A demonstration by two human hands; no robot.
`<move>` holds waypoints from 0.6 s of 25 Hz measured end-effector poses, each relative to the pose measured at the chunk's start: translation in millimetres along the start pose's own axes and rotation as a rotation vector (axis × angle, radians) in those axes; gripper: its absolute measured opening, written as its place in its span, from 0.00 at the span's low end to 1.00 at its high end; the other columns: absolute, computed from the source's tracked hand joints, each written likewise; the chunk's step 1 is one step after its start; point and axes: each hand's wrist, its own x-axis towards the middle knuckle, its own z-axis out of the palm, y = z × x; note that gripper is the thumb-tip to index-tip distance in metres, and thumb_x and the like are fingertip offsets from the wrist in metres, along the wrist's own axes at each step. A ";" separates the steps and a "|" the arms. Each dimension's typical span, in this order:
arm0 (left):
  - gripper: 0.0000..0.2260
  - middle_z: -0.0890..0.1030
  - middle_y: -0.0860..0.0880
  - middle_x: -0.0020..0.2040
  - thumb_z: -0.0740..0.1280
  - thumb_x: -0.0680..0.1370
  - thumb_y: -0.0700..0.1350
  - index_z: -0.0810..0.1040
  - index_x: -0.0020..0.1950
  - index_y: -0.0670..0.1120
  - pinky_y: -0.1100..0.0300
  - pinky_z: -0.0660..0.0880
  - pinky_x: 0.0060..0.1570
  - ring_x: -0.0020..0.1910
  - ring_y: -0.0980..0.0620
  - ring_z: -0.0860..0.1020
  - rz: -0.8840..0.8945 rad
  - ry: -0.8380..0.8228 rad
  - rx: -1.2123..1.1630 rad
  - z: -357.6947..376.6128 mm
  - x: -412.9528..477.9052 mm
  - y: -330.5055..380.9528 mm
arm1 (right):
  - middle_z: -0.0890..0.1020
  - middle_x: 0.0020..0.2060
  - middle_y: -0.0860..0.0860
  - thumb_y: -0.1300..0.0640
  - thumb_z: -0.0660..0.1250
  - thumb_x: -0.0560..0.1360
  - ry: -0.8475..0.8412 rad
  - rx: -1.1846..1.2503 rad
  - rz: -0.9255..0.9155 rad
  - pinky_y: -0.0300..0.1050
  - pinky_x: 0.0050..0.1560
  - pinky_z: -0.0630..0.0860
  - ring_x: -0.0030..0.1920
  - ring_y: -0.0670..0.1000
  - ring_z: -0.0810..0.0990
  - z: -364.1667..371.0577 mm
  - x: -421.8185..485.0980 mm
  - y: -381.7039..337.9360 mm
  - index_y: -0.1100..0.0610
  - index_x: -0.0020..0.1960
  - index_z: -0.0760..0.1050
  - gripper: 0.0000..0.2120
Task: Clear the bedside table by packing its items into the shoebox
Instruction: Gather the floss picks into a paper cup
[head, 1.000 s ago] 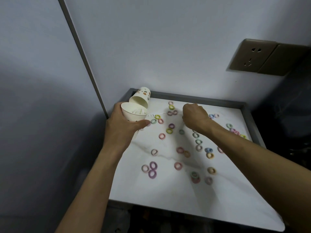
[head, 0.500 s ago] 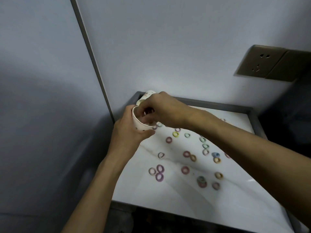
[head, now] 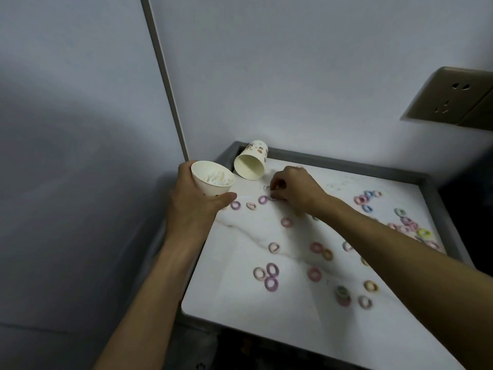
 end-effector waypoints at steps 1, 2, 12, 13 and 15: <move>0.35 0.76 0.53 0.55 0.83 0.61 0.46 0.70 0.62 0.50 0.66 0.70 0.40 0.52 0.50 0.75 -0.001 -0.001 -0.006 0.0 0.9 -1.4 | 0.77 0.41 0.50 0.58 0.73 0.72 0.017 -0.003 -0.020 0.41 0.42 0.68 0.44 0.52 0.78 3.3 -0.2 0.8 0.56 0.46 0.81 0.04; 0.35 0.76 0.53 0.55 0.83 0.60 0.46 0.70 0.62 0.50 0.66 0.70 0.40 0.52 0.51 0.75 -0.006 -0.002 -0.011 -0.1 1.6 -2.4 | 0.78 0.40 0.50 0.59 0.72 0.71 0.017 -0.017 -0.040 0.41 0.41 0.68 0.43 0.52 0.78 4.6 -1.9 2.0 0.56 0.44 0.81 0.02; 0.33 0.75 0.59 0.50 0.83 0.61 0.46 0.70 0.60 0.53 0.65 0.71 0.39 0.51 0.52 0.75 -0.040 0.011 -0.042 -7.8 -1.7 -2.4 | 0.80 0.51 0.52 0.67 0.72 0.69 -0.018 -0.177 -0.129 0.44 0.47 0.75 0.45 0.50 0.77 -11.9 9.6 19.4 0.56 0.55 0.81 0.16; 0.33 0.76 0.59 0.50 0.83 0.61 0.46 0.70 0.60 0.52 0.65 0.71 0.39 0.51 0.52 0.76 -0.046 0.012 -0.047 -9.2 -1.6 -3.1 | 0.80 0.51 0.51 0.68 0.72 0.69 -0.029 -0.174 -0.131 0.44 0.47 0.75 0.44 0.50 0.77 -9.0 12.1 19.0 0.55 0.55 0.81 0.16; 0.33 0.76 0.58 0.51 0.83 0.61 0.46 0.71 0.60 0.52 0.65 0.71 0.39 0.51 0.52 0.76 -0.059 0.009 -0.052 -10.8 -1.9 -3.1 | 0.81 0.49 0.51 0.68 0.71 0.70 -0.014 -0.168 -0.127 0.44 0.45 0.75 0.42 0.49 0.76 -4.1 16.5 16.0 0.55 0.52 0.81 0.13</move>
